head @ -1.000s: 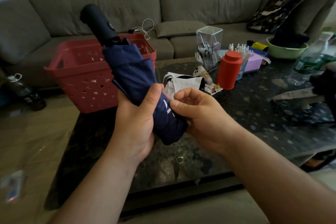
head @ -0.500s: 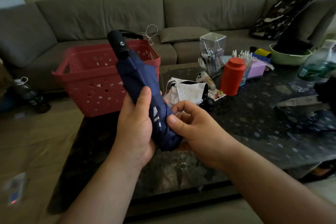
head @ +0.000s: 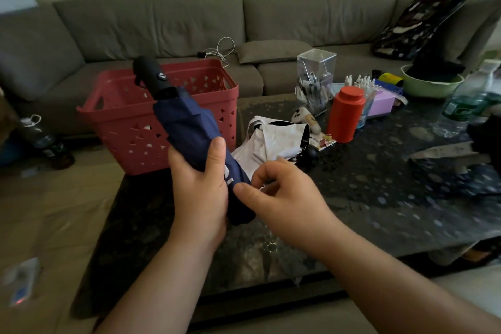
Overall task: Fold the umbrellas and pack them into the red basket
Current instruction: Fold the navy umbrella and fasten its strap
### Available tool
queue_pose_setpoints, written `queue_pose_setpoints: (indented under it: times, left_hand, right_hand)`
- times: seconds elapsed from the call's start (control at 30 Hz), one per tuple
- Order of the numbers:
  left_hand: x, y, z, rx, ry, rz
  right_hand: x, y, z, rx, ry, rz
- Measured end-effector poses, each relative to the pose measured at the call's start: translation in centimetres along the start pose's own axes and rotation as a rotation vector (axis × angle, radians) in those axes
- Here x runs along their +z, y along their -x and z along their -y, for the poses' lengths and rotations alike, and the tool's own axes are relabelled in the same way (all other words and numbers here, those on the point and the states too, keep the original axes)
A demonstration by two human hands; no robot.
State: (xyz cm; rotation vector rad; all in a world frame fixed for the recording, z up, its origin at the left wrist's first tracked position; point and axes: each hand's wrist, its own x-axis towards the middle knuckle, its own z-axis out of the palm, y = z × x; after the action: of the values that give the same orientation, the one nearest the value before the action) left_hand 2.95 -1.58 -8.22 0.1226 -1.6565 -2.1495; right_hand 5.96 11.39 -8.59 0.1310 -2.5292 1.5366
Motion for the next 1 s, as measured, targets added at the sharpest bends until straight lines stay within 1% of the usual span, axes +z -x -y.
queue_pose_setpoints:
  times: [0.13,0.17,0.23,0.3,0.4,0.53,0.63,0.7,0.77,0.87,0.93,1.0]
  left_hand:
    - [0.0,0.1,0.0,0.085,-0.005,0.005]
    - [0.0,0.2,0.0,0.085,0.006,0.000]
    - [0.1,0.2,-0.1,0.073,0.032,-0.006]
    - [0.1,0.0,-0.2,0.042,0.059,-0.007]
    - [0.1,-0.3,-0.6,-0.054,0.104,-0.013]
    - [0.0,-0.7,-0.9,-0.183,0.167,0.001]
    - [-0.3,-0.8,-0.8,-0.240,0.204,0.076]
    - [-0.3,-0.7,-0.8,-0.234,0.249,0.125]
    - [-0.3,-0.5,-0.7,-0.224,0.292,0.138]
    - [-0.5,-0.8,-0.6,-0.283,0.302,0.195]
    - [-0.8,-1.0,-0.6,-0.317,0.282,0.247]
    - [-0.9,-0.8,-0.7,-0.332,0.275,0.291]
  right_hand:
    - [0.2,0.2,0.0,-0.061,0.032,-0.063]
    - [0.1,0.3,0.2,-0.056,0.036,-0.055]
    - [0.1,0.1,0.4,0.015,0.001,0.000]
    - [0.2,-0.2,0.4,0.096,-0.115,0.076]
    - [0.2,-0.3,0.6,0.237,-0.384,0.173]
    - [0.3,0.0,1.0,0.378,-0.646,0.229]
    - [0.2,-0.2,1.2,0.336,-0.646,0.210]
    - [-0.2,-0.2,1.5,0.329,-0.670,0.247]
    - [-0.6,-0.1,1.8,0.360,-0.732,0.309]
    - [-0.6,-0.2,1.2,0.432,-0.819,0.371]
    - [-0.6,-0.4,0.7,0.452,-0.868,0.384]
    - [-0.8,-0.9,0.0,0.442,-0.834,0.363]
